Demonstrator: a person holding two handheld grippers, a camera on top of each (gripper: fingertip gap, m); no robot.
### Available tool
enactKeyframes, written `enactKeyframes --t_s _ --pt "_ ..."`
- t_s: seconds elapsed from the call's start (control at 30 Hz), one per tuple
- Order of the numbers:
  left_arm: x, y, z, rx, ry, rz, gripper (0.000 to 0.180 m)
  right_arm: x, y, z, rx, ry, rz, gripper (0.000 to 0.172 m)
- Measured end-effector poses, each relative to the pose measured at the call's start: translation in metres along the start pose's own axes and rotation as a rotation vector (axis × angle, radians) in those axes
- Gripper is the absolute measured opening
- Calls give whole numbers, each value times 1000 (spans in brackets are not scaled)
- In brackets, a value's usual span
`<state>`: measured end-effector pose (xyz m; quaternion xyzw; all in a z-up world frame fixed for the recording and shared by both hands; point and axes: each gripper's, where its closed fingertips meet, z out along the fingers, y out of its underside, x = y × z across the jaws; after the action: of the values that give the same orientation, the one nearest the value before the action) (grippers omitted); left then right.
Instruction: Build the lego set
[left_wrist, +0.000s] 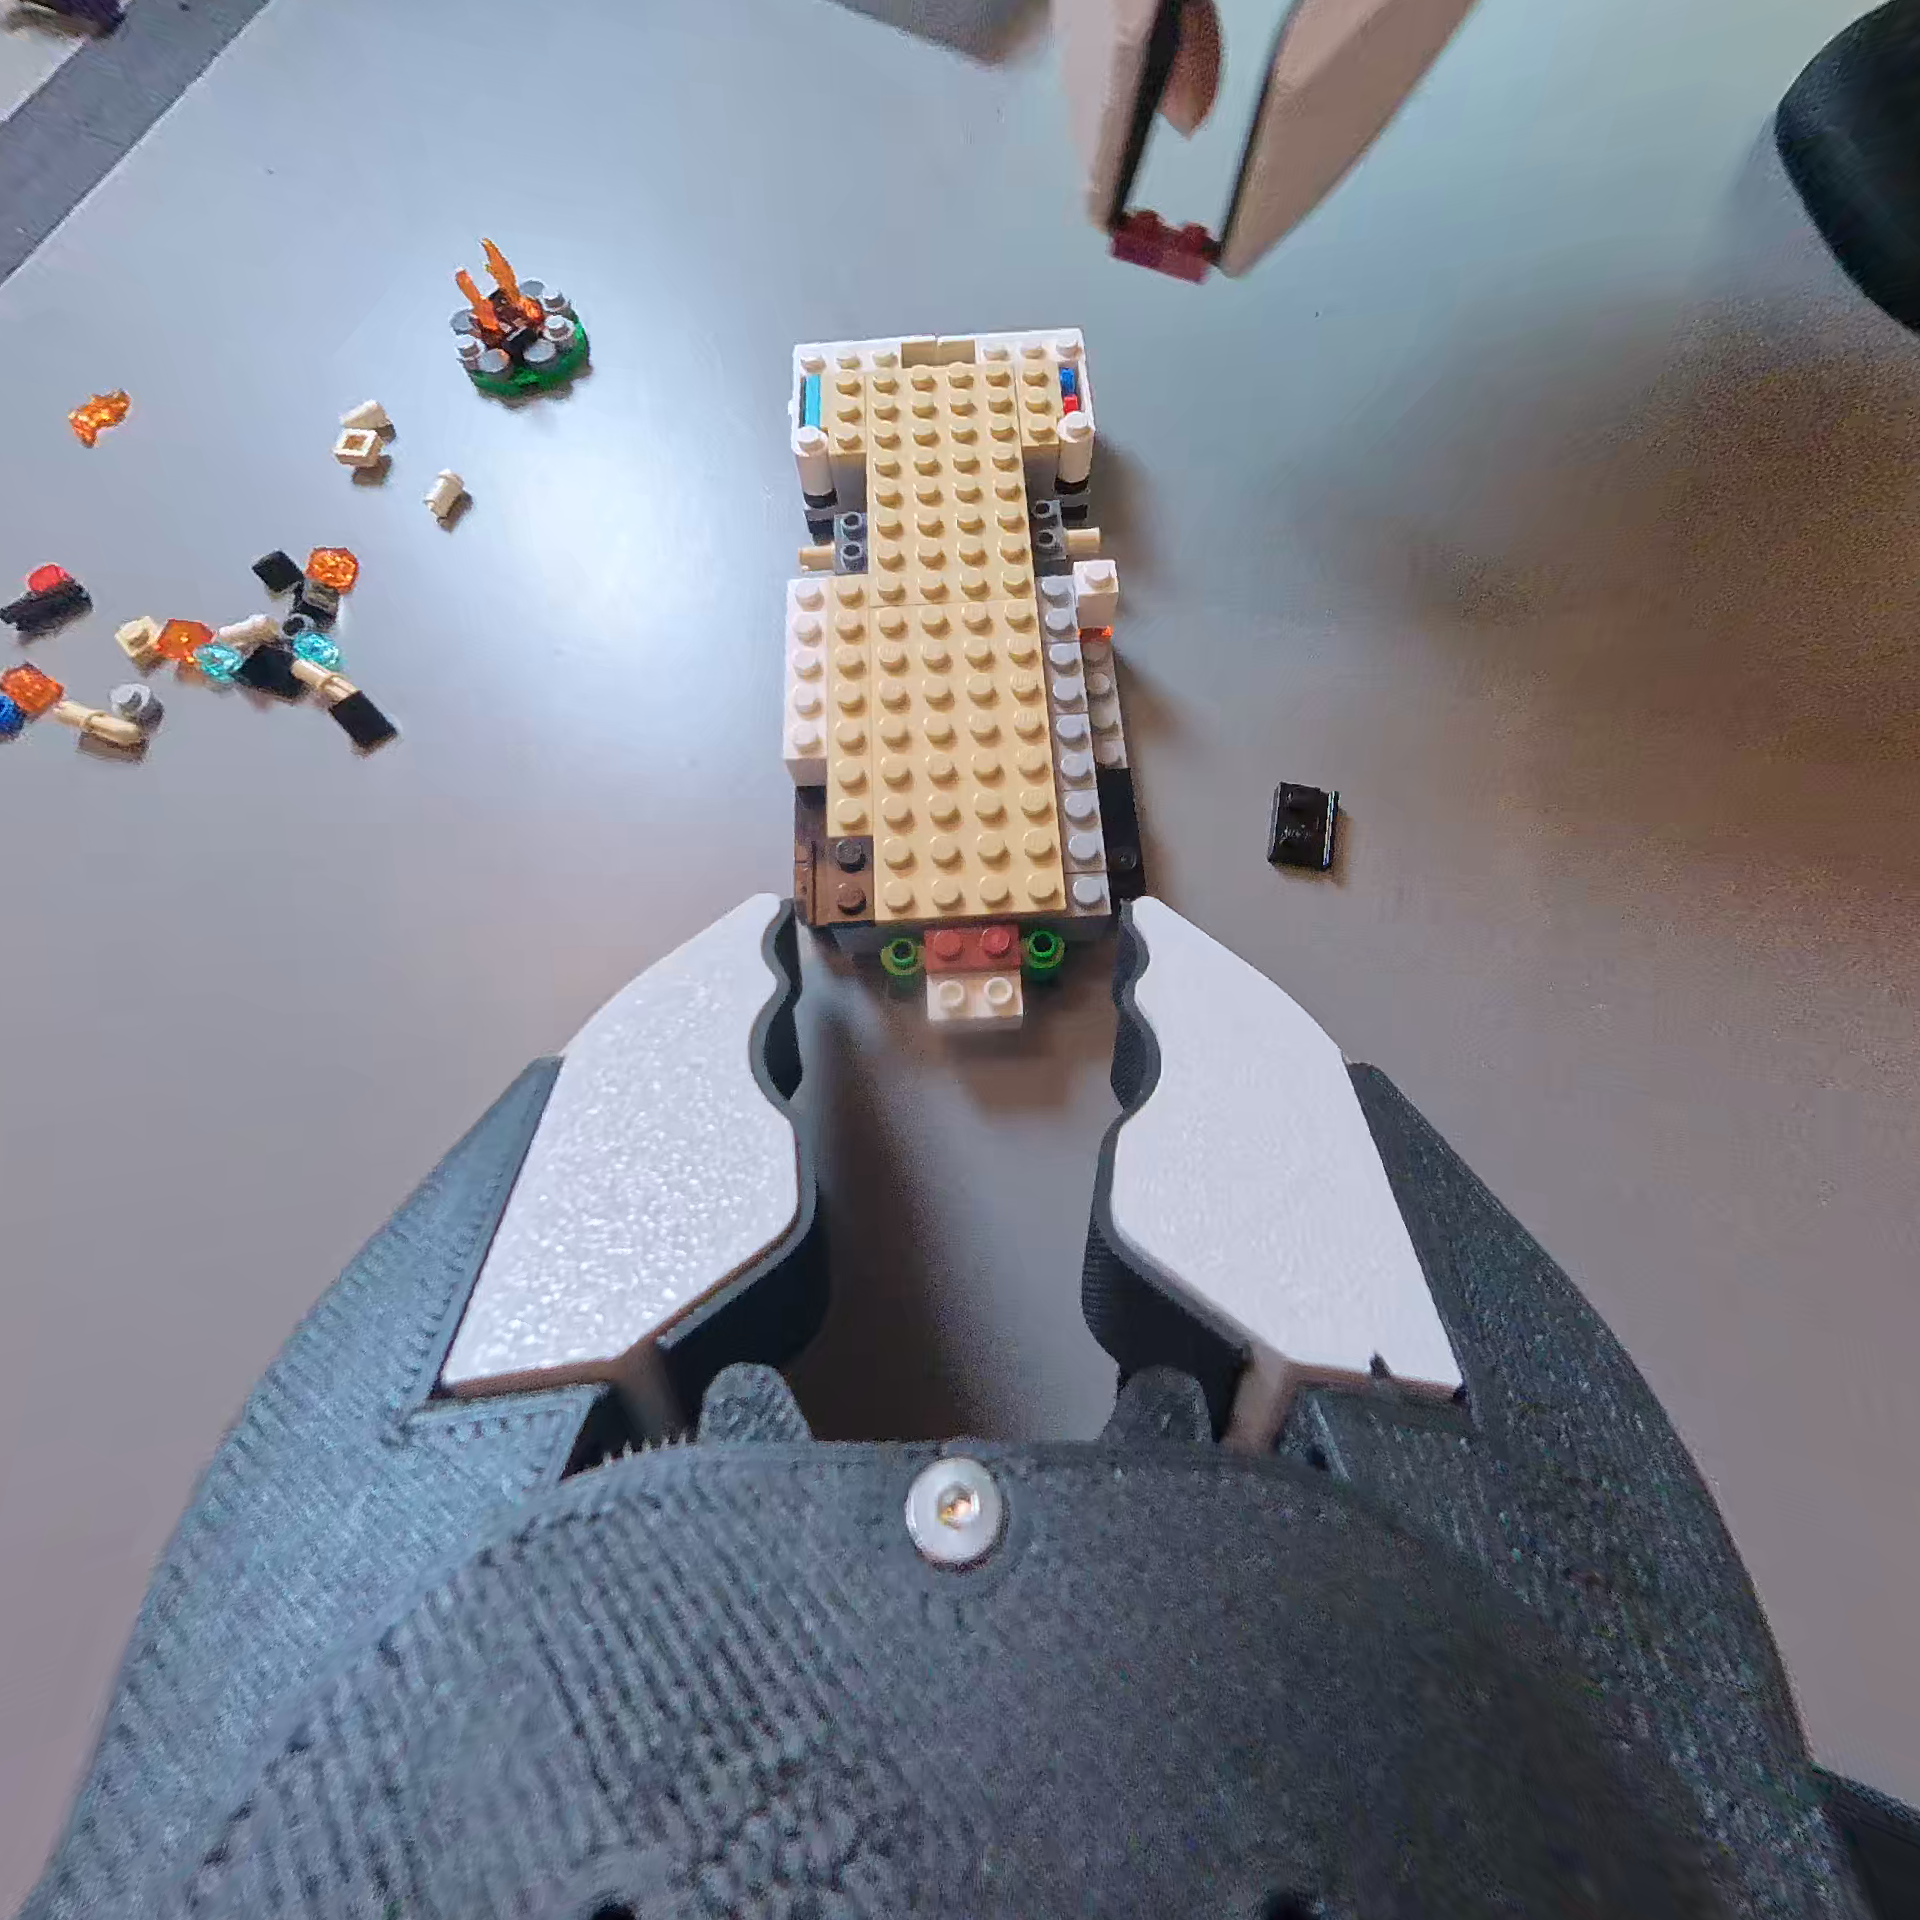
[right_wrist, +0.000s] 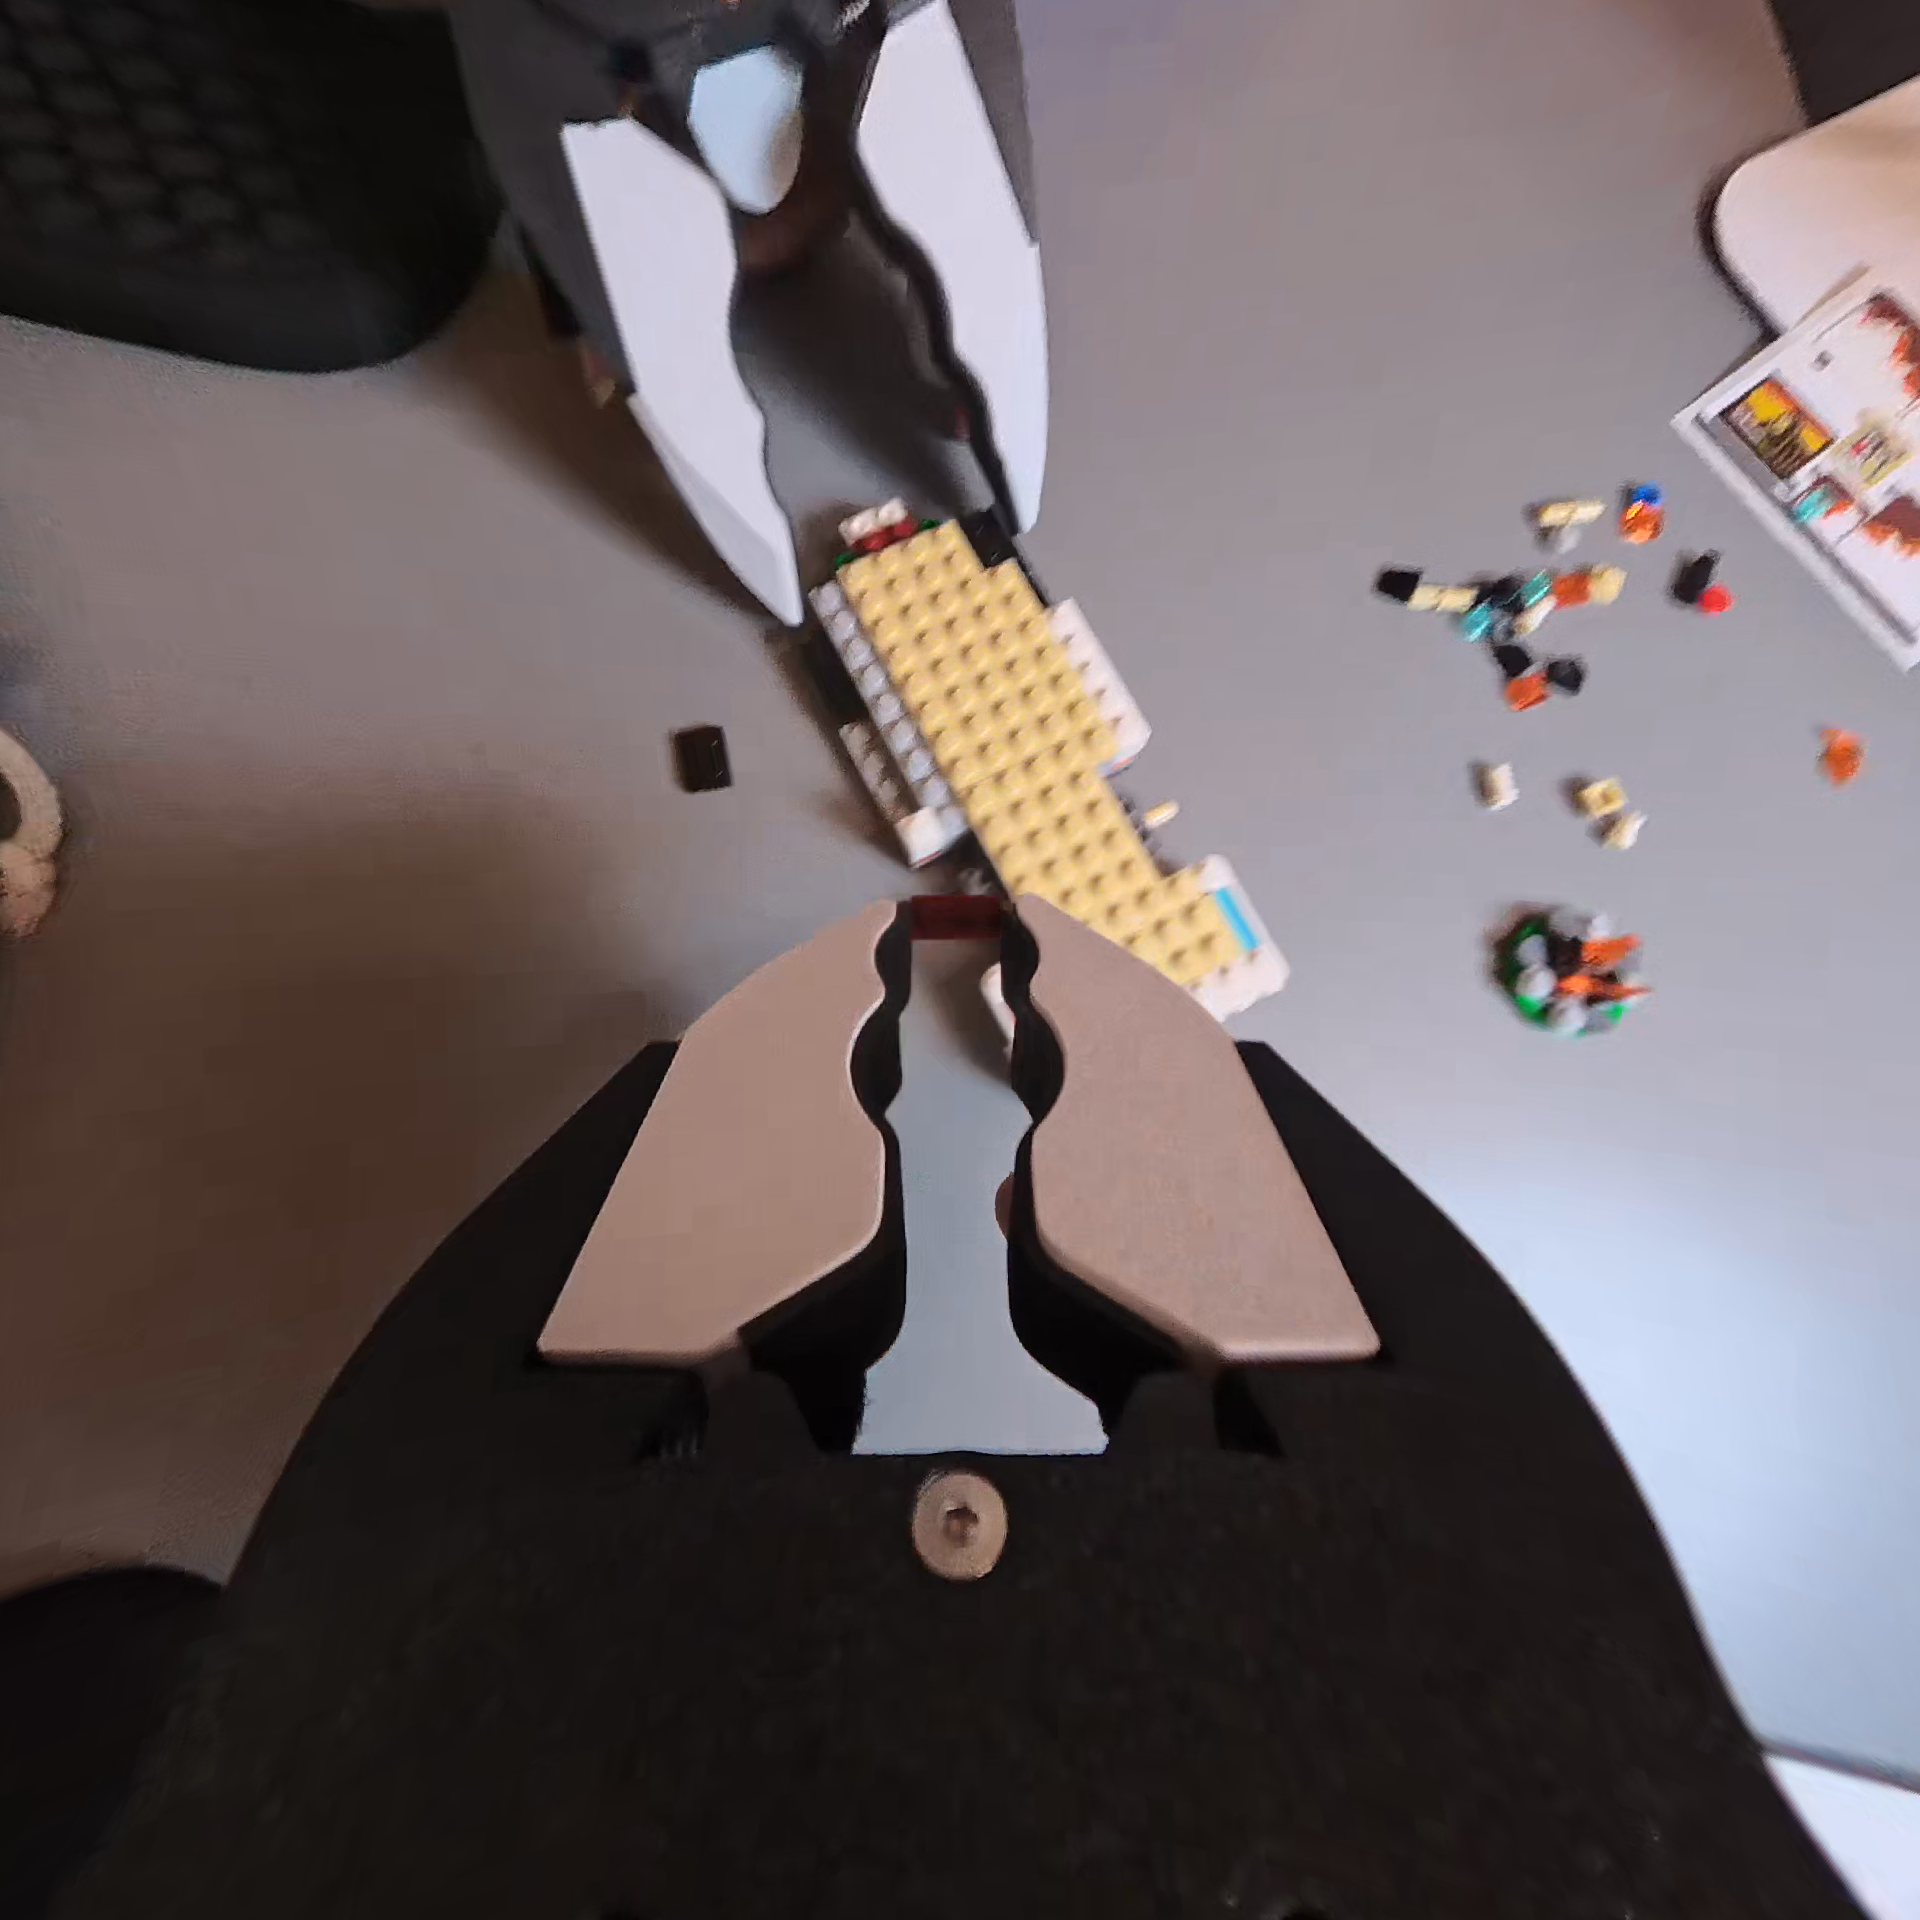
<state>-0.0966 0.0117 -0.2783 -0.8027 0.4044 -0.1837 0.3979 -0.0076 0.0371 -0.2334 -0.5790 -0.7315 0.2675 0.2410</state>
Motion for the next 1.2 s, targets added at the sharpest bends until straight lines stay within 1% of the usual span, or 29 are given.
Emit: enactKeyframes --t_s 0.1,0.17,0.27,0.4,0.5,0.6,0.77,0.97,1.2 --pt "4 1 1 -30 -26 44 54 -15 23 5 -20 34 69 16" --pt "8 2 0 -58 -47 82 51 -18 33 9 -33 58 103 16" --pt "28 1 -1 -78 1 138 51 -14 40 13 -44 84 120 16" --pt "50 -8 -4 -30 93 187 44 -6 36 17 -33 86 116 16" --pt "43 -11 -6 -2 81 142 43 -1 32 17 -40 93 97 16" --pt "34 -12 -6 20 52 113 44 -6 22 13 -4 80 86 16" --pt "33 -14 -1 23 30 117 44 -18 9 21 16 66 64 16" --pt "37 -10 4 8 30 138 43 -23 -2 30 24 47 46 16" --pt "38 -7 6 -5 29 151 40 -28 -1 35 21 44 48 16"
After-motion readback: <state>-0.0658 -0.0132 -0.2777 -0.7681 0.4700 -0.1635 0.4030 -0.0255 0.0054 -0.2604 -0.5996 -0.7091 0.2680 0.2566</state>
